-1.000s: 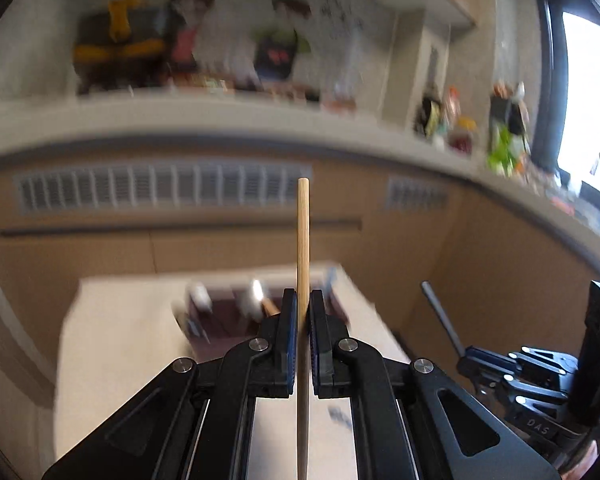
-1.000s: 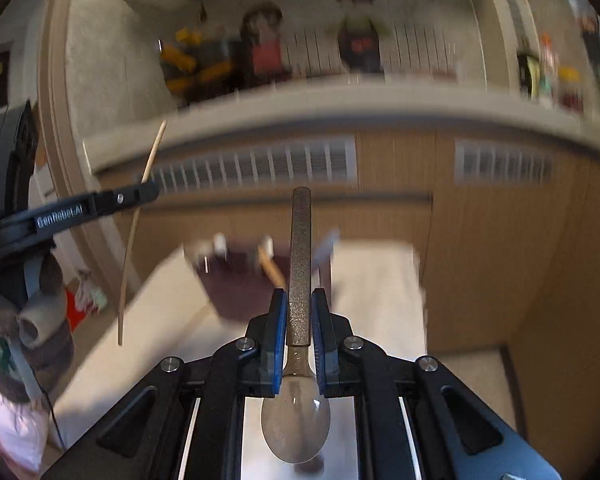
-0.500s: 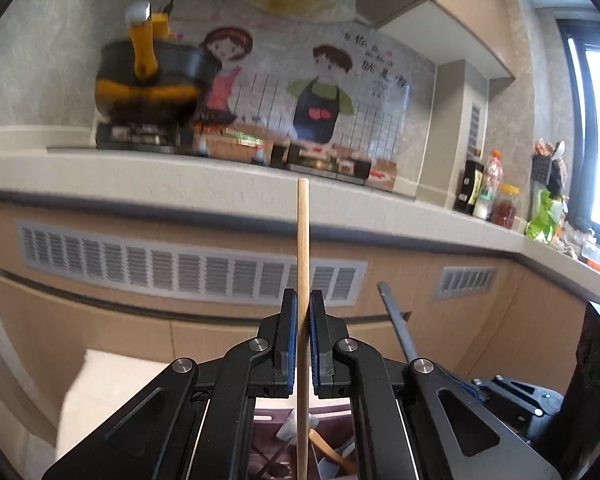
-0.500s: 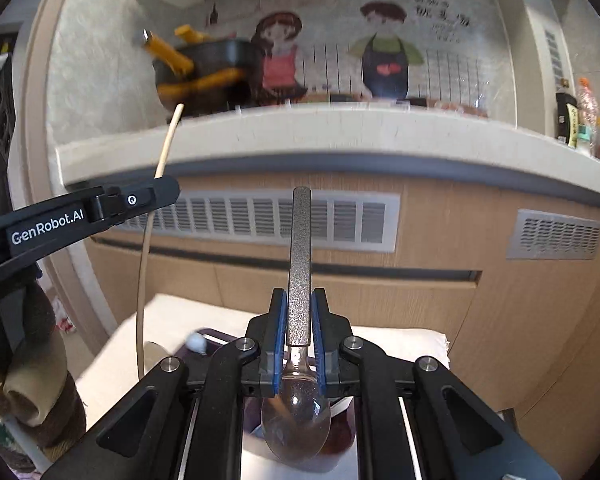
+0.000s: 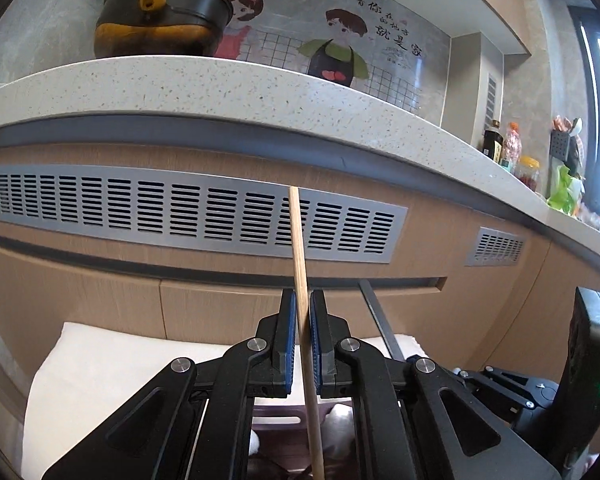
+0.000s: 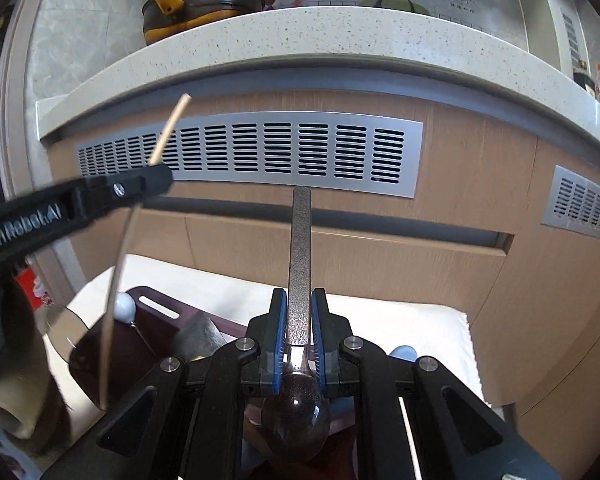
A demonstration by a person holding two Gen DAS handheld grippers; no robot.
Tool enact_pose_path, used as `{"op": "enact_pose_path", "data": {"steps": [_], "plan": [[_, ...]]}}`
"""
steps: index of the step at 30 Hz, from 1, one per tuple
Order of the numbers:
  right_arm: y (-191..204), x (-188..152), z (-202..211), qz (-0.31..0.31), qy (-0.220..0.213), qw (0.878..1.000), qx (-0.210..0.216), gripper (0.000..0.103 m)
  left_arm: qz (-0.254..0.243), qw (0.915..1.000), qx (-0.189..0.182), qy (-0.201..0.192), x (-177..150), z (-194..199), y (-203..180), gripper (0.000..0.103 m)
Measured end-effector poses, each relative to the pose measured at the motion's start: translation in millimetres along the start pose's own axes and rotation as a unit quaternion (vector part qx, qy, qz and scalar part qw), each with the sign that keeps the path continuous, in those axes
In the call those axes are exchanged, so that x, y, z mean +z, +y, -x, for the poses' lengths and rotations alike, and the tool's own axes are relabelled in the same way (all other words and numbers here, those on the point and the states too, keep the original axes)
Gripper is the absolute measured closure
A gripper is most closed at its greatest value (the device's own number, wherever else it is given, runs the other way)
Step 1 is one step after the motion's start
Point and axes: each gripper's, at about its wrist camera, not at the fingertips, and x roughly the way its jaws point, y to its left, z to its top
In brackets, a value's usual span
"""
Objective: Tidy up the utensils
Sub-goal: 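Drop the dark spoon and chopstick into the maroon holder with both tools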
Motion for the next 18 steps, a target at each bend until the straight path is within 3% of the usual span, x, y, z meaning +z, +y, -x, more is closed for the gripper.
{"op": "enact_pose_path", "data": {"steps": [8,13,18], "plan": [[5.0,10.1,15.7,0.014,-0.038,0.999,0.011,0.092,-0.005,0.9999,-0.004,-0.013,17.1,11.3,0.2,0.096],[-1.8,-2.1,8.3,0.001,-0.014,0.999,0.032,0.092,0.004,0.9997,-0.006,0.022,2.1,5.3,6.4,0.096],[-9.6,-11.6,13.5,-0.002,0.020,0.999,0.043,0.079,0.011,0.9988,-0.009,0.047,-1.6,21.5,11.4,0.092]]}}
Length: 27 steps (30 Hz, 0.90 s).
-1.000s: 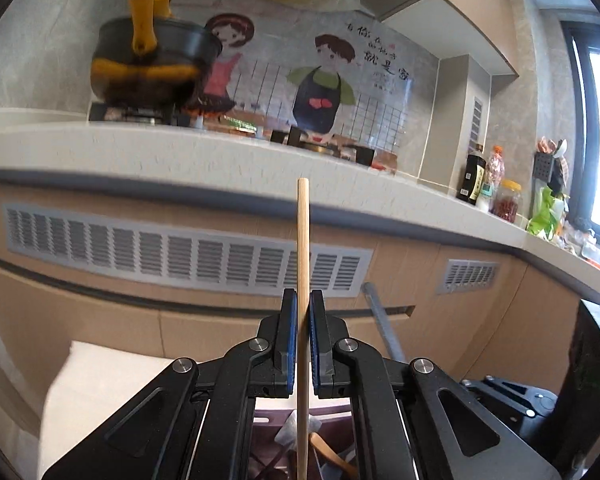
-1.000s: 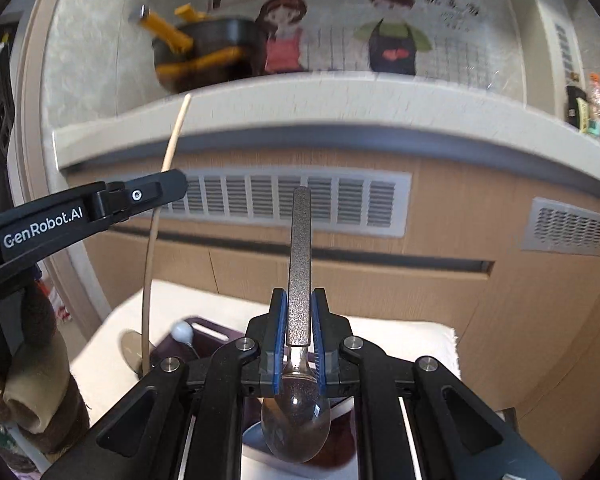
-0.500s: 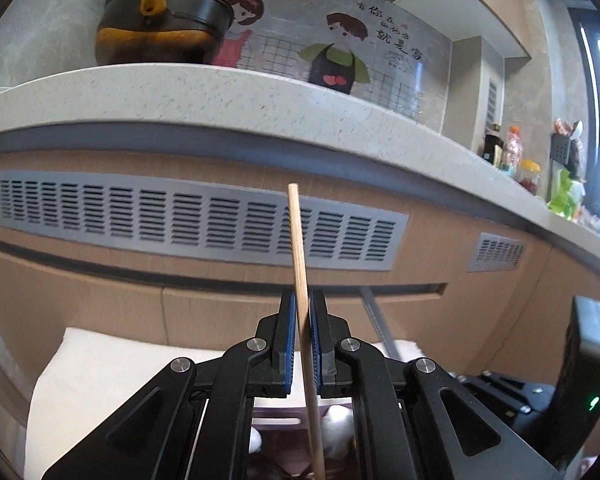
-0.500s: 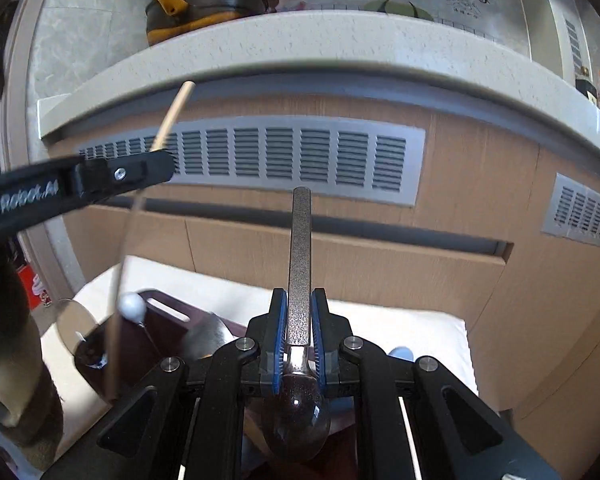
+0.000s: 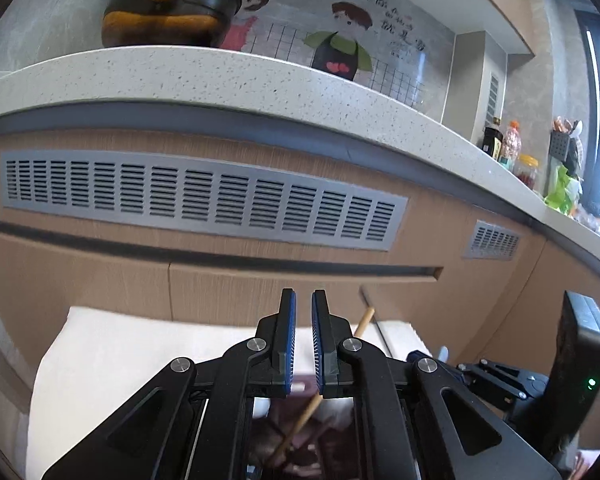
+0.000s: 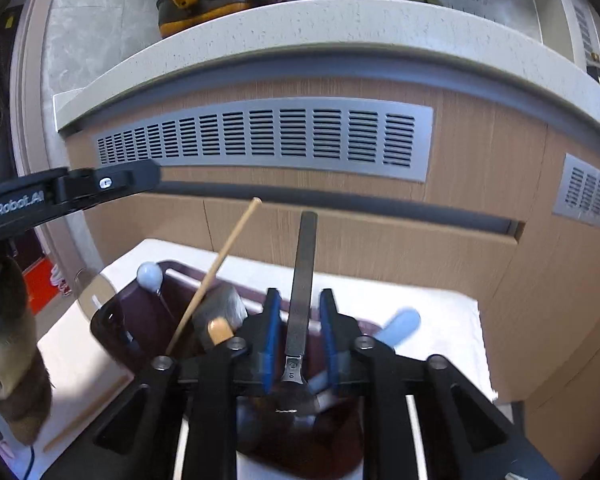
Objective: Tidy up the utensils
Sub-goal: 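Drop the dark spoon and chopstick into the maroon holder with both tools, then grasp the smiley-face spoon with the right tool while the left tool grasps the other chopstick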
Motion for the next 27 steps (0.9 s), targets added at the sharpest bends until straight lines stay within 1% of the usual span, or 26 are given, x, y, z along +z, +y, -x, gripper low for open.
{"op": "enact_pose_path", "data": {"steps": [1,2,3,4,5,6,9,11,14,15,16,18,20,22,23,25,26,27], "plan": [[-2.6,-1.3,7.1,-0.004,-0.001,1.000,-0.002,0.076,0.001,1.0000,0.002,0.007,-0.5,3.9,1.7,0.086],[-4.6,-2.9,14.4,-0.005,-0.003,1.000,-0.004,0.070,0.001,0.9998,0.007,0.020,-2.0,9.3,4.6,0.082],[-7.3,-4.9,22.3,-0.006,-0.004,1.000,-0.009,0.066,0.002,0.9996,0.014,0.026,-3.9,14.6,8.2,0.069],[-10.0,-7.5,30.9,-0.008,-0.005,1.000,-0.017,0.057,0.003,0.9992,0.023,0.034,-6.5,20.4,12.3,0.054],[-13.8,-10.7,40.1,-0.011,-0.006,1.000,-0.025,0.050,0.004,0.9986,0.033,0.040,-9.8,27.6,17.4,0.049],[-17.8,-14.6,49.6,-0.016,-0.006,0.999,-0.030,0.049,0.006,0.9982,0.042,0.044,-12.9,34.2,21.9,0.046],[-26.0,-26.6,69.4,-0.020,0.005,0.999,-0.047,0.049,0.016,0.9954,0.066,0.067,-24.5,52.4,37.3,0.045],[-30.5,-35.8,80.2,-0.026,0.022,0.998,-0.055,0.049,0.030,0.9926,0.072,0.093,-35.5,59.5,46.8,0.045],[-34.7,-53.7,94.5,-0.031,0.050,0.997,-0.059,0.048,0.023,0.9866,0.079,0.141,-58.9,63.2,54.4,0.045],[-33.6,-59.2,97.5,-0.028,0.060,0.996,-0.061,0.048,0.020,0.9839,0.079,0.159,-67.4,62.9,55.8,0.045],[-31.6,-67.8,100.4,-0.022,0.073,0.995,-0.067,0.048,0.017,0.9797,0.071,0.187,-78.9,61.1,57.3,0.045],[-28.7,-82.8,103.5,-0.015,0.095,0.993,-0.070,0.048,0.018,0.9730,0.058,0.223,-95.4,57.3,57.9,0.045],[-23.3,-99.9,107.2,-0.009,0.118,0.991,-0.064,0.048,0.013,0.9654,0.048,0.256,-113.9,57.7,57.3,0.045],[-17.4,-115.6,108.3,-0.002,0.140,0.989,-0.055,0.048,0.008,0.9594,0.048,0.278,-127.4,58.9,55.7,0.046],[-14.9,-121.8,108.1,0.000,0.148,0.988,-0.050,0.048,0.007,0.9568,0.046,0.287,-133.6,60.3,55.0,0.048],[-10.1,-133.4,108.3,0.003,0.164,0.986,-0.042,0.048,0.002,0.9533,0.047,0.298,-140.8,61.8,53.4,0.063],[-8.6,-138.0,108.3,0.003,0.169,0.985,-0.038,0.048,-0.001,0.9516,0.048,0.303,-143.4,61.9,52.8,0.067],[-7.8,-141.1,108.3,0.001,0.174,0.984,-0.035,0.048,-0.002,0.9497,0.048,0.310,-146.0,60.7,52.0,0.075]]}}
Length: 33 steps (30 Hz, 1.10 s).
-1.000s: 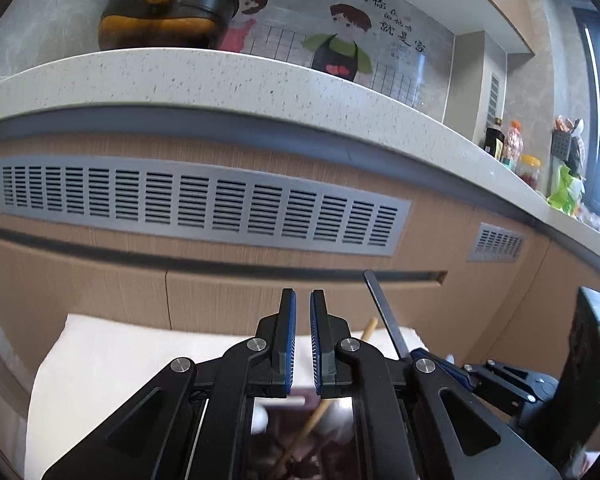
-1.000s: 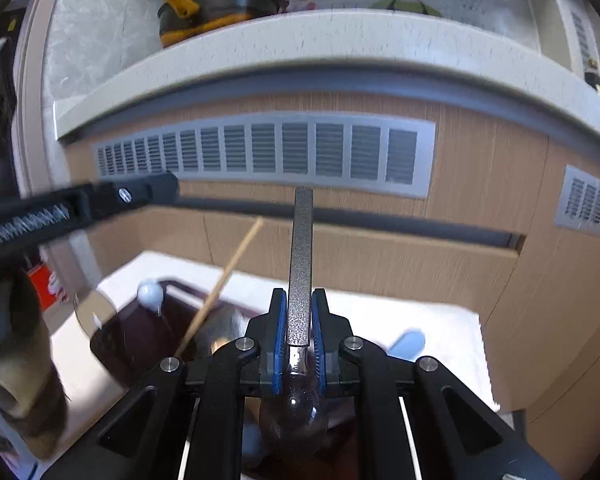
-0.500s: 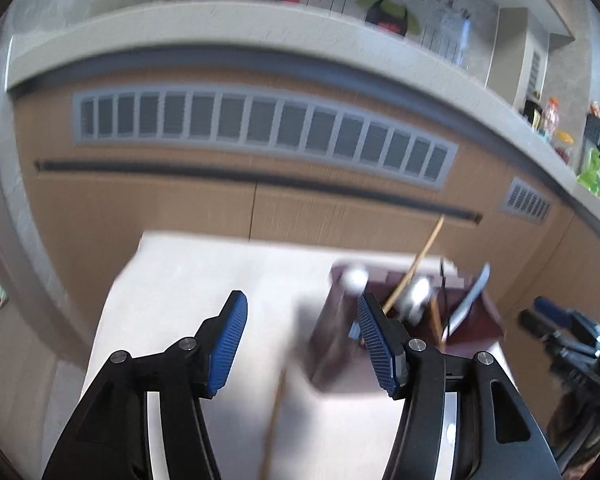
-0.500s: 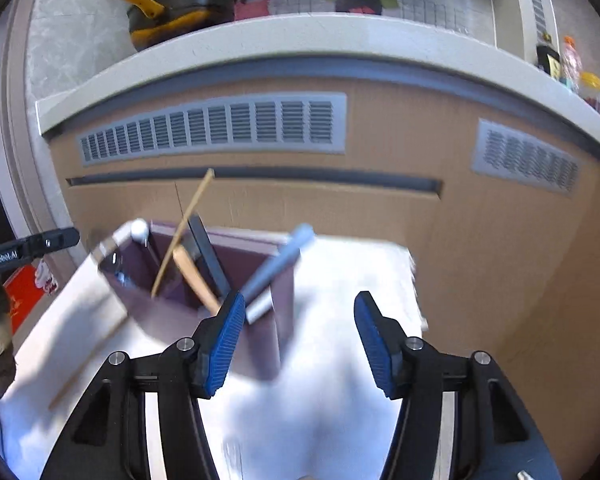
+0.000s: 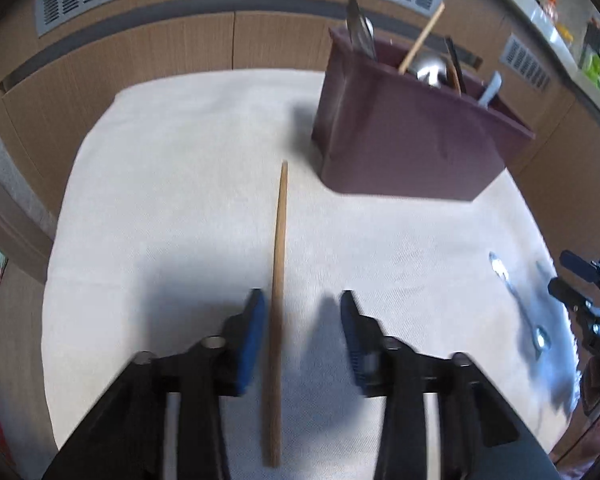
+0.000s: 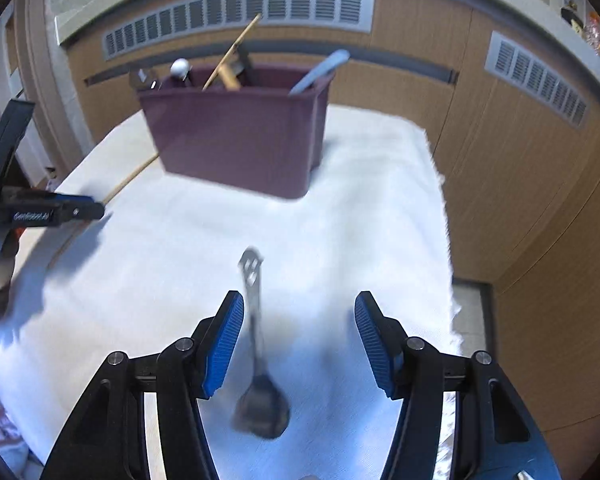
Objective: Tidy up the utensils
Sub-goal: 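Grasp the smiley-face spoon with the right tool while the left tool grasps the other chopstick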
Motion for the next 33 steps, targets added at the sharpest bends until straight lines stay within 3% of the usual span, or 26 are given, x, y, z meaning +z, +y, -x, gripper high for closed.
{"op": "enact_pose_path", "data": {"steps": [7,9,11,17,20,23,25,27,31,33], "plan": [[8.0,-1.9,-6.8,0.005,0.015,1.000,0.021,0.048,-0.010,0.9998,0.001,0.018,-5.8,-5.0,-13.3,0.079],[13.0,1.1,-12.6,0.012,0.021,0.999,0.025,0.054,-0.026,0.9993,-0.008,0.027,-16.6,-0.1,-23.5,0.079],[17.9,5.5,-22.3,0.019,0.033,0.999,0.034,0.073,-0.047,0.9982,-0.013,0.036,-30.7,6.2,-36.0,0.079],[29.8,15.6,-50.2,0.026,0.064,0.997,0.043,0.078,-0.075,0.9952,-0.023,0.059,-62.3,22.2,-57.3,0.079],[35.2,16.2,-49.4,0.037,0.067,0.996,0.042,0.093,-0.072,0.9951,-0.019,0.064,-61.8,23.1,-57.3,0.078],[39.1,10.1,-43.9,0.048,0.067,0.996,0.039,0.093,-0.085,0.9934,-0.014,0.076,-54.0,19.2,-64.7,0.076],[38.3,4.6,-39.1,0.047,0.066,0.996,0.043,0.093,-0.104,0.9908,-0.020,0.084,-47.6,14.6,-73.4,0.064],[33.7,0.5,-35.1,0.038,0.068,0.996,0.047,0.093,-0.123,0.9879,-0.023,0.092,-41.1,8.8,-82.3,0.060],[22.1,-9.2,-27.7,0.021,0.069,0.996,0.052,0.093,-0.152,0.9816,-0.020,0.114,-24.3,-2.6,-97.4,0.059],[17.8,-11.9,-24.6,0.012,0.068,0.996,0.054,0.093,-0.157,0.9809,-0.009,0.115,-19.5,-5.0,-103.3,0.068]]}}
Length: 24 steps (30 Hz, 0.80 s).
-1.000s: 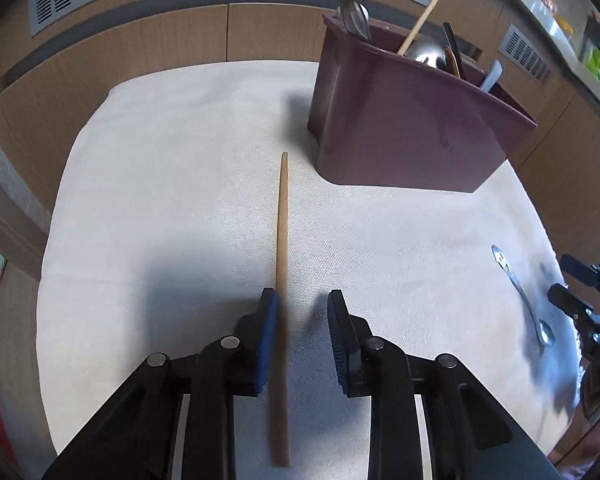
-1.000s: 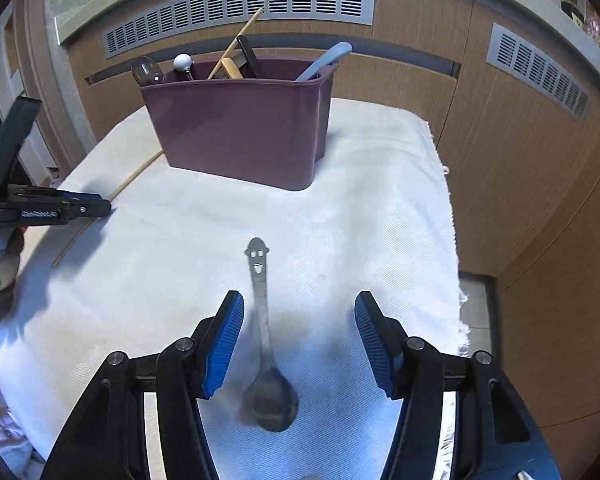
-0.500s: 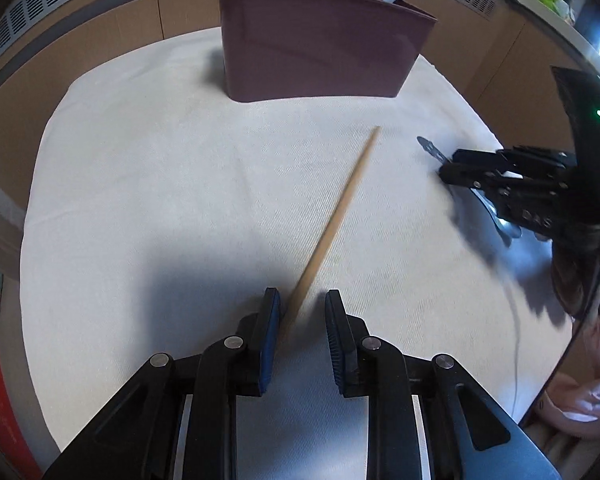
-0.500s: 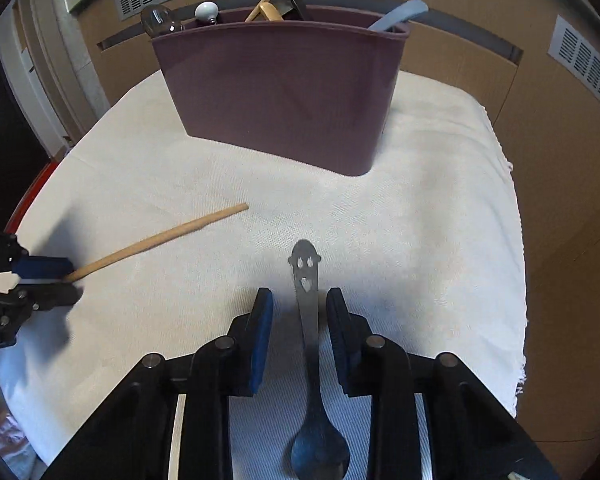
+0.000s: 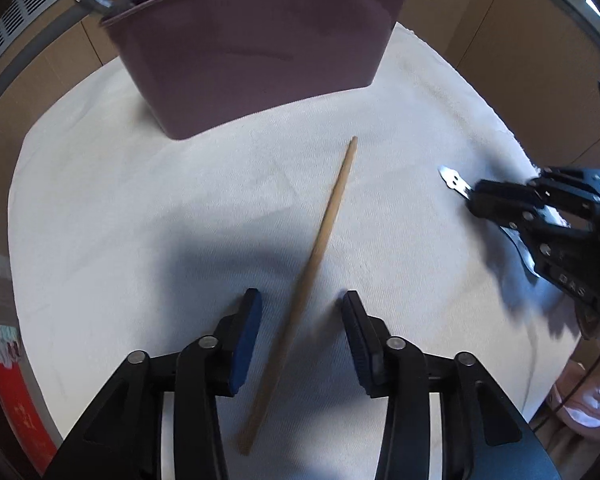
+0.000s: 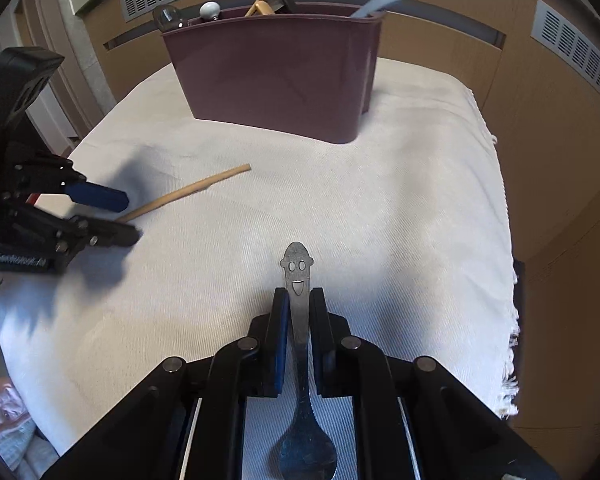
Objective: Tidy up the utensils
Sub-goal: 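Grasp the smiley-face spoon with the right tool while the left tool grasps the other chopstick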
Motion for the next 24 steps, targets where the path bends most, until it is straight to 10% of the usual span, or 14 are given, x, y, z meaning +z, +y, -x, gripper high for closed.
{"op": "enact_pose_path", "data": {"steps": [4,15,24], "plan": [[-3.7,-4.0,4.5,-0.021,-0.008,1.000,0.001,0.094,0.015,0.9996,0.006,-0.024,1.5,0.3,6.6,0.092],[-1.8,-2.5,47.8,-0.028,-0.062,0.998,-0.004,0.094,0.105,0.9818,-0.056,-0.148,-31.6,57.1,19.1,0.095],[-1.3,-13.2,55.8,-0.031,-0.062,0.998,-0.002,0.094,0.012,0.9986,-0.005,-0.051,11.4,6.9,-5.1,0.092]]}}
